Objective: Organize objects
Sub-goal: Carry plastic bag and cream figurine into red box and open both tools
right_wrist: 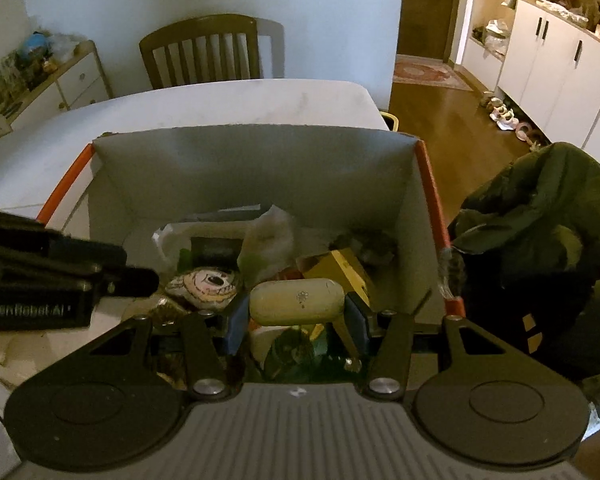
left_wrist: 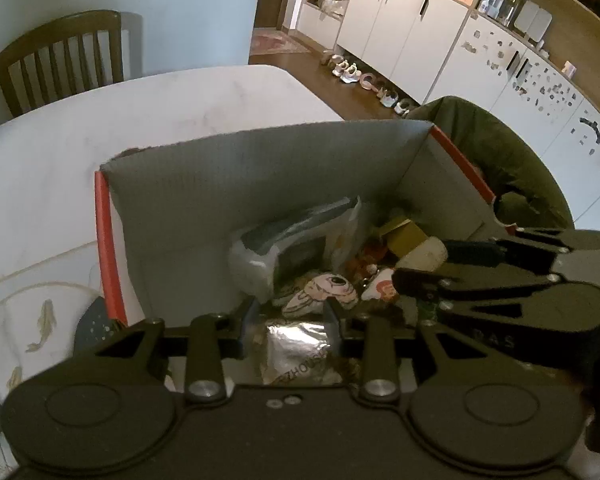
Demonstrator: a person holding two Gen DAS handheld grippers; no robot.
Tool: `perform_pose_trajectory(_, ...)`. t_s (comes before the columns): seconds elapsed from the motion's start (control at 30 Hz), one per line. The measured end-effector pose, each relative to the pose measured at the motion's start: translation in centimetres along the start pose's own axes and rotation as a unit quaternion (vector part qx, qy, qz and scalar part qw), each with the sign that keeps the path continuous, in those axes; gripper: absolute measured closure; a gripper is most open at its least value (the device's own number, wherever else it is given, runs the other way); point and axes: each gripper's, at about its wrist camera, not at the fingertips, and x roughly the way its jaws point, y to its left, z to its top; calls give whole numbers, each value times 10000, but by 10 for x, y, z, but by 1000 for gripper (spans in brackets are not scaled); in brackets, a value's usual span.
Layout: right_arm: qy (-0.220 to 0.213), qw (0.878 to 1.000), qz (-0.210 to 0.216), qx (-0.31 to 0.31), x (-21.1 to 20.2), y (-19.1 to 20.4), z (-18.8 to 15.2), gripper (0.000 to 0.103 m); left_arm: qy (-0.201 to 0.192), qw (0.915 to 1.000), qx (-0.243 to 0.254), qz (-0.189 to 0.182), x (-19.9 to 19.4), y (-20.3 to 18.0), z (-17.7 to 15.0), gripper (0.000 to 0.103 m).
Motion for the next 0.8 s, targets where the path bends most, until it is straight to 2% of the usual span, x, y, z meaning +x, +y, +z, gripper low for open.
perform_pose_trajectory(0.2,219,9997,62,-54,15,1,3,52,14,10000,17,-3,2,-1,-2,68)
perform_pose_trajectory(0.47,238,9996,172,0,9,-1,4,51,-36,10000,17,-64,-3,-1,-4,62)
perform_pose_trajectory(0.6,137,9997,194,-23,0,1,3,44,-97,9999,63,-40,-10,-4,-8,59)
perform_pose_trajectory(0.7,86,9997,231,-6,-8,2,3,44,-175,9998,75,-45,-17,-5,-10,53)
perform_pose_trajectory(0.77,42,9997,249,7,-14,3,2,44,-260,9996,87,-24,-24,-7,-13,43)
perform_pose_trajectory(0.8,5,9997,253,14,-18,4,1,44,-312,9995,102,-21,-27,-7,-14,42)
